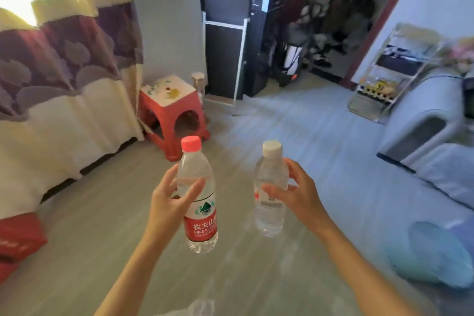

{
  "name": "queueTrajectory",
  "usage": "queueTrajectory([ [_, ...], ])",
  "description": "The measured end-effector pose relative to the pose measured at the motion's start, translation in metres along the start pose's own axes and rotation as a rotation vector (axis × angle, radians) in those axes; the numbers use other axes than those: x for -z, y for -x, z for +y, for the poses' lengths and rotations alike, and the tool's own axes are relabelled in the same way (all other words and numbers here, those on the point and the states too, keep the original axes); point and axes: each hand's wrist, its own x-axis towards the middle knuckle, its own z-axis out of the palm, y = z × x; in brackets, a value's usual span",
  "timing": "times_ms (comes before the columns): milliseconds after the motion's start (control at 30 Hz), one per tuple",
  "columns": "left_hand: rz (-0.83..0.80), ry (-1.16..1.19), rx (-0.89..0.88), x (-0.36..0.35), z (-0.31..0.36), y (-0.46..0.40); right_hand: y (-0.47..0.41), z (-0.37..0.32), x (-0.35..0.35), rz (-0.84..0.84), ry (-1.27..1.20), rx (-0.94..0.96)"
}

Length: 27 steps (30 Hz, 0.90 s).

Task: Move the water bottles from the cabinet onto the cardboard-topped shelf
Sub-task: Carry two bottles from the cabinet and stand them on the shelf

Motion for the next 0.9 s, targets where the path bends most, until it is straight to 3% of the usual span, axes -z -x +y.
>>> queueTrajectory([
  [167,-0.153,-0.002,-0.012,-0.068,0.003,-0.081,-0.047,0.017,0.049,0.13,-0.032,-0.047],
  [667,-0.521,-0.074,-0.066,-0.346,0.058,-0.424,-0.333,0.034,0.239,0.562,-0.113,-0.077],
  [900,-0.626,-0.108,-0.045,-0.48,0.053,-0.527,-0.447,0.074,0.347,0.649,-0.103,-0.121],
])
